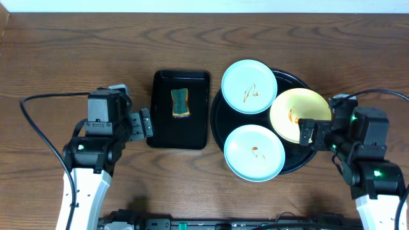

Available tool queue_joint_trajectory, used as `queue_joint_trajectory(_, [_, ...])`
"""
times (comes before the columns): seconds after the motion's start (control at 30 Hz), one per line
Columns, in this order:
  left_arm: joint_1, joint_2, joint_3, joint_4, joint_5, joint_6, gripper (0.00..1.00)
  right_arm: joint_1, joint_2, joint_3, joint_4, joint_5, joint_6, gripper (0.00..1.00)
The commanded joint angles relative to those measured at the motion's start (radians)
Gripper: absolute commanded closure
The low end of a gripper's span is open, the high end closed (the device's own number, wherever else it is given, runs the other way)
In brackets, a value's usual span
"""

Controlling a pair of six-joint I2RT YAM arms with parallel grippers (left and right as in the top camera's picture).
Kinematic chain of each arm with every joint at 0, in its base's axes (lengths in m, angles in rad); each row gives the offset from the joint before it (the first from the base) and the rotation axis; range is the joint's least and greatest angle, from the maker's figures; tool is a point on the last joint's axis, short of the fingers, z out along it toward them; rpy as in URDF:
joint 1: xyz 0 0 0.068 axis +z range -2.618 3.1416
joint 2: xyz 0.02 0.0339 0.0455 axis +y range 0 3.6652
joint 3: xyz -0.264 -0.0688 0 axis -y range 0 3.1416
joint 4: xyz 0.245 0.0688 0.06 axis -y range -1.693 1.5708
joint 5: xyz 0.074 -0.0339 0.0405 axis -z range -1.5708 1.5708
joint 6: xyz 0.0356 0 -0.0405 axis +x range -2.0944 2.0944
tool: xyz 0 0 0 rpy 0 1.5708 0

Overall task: Clean dirty plates on tray and stack at the side
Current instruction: 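Move left gripper to the sponge and right gripper to the front green plate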

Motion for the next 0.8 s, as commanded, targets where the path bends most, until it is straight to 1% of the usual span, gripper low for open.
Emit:
queue_joint_trajectory(0.0, [0.004, 0.002, 0.023, -0.013, 0.061, -0.009, 0.07, 0.02, 0.009, 0.02, -0.01, -0.115, 0.012, 0.01])
queue_joint_trajectory(0.13, [0.004, 0.002, 0.023, 0.013, 0.108, -0.009, 0.07, 0.02, 0.009, 0.019, -0.026, -0.14, 0.012, 0.01])
queue_joint_trajectory(0.27, [0.004, 0.011, 0.023, 0.118, 0.158, -0.01, 0.07, 0.02, 0.013, 0.016, -0.081, -0.16, 0.012, 0.04])
queue_joint_trajectory(0.37, [0.004, 0.045, 0.023, 0.211, 0.159, -0.053, 0.07, 0.021, 0.031, -0.001, -0.11, -0.201, 0.012, 0.16])
queue_joint_trajectory(0.47, [-0.007, 0.107, 0.023, 0.272, 0.159, -0.062, 0.07, 0.021, 0.066, -0.029, -0.126, -0.247, 0.013, 0.2])
queue_joint_trajectory(0.6, [-0.055, 0.218, 0.023, 0.341, 0.156, -0.05, 0.08, 0.021, 0.119, -0.071, -0.126, -0.247, 0.033, 0.28])
queue_joint_trajectory(0.77, [-0.134, 0.356, 0.024, 0.4, 0.103, -0.042, 0.08, 0.021, 0.201, -0.085, -0.126, -0.253, 0.039, 0.32])
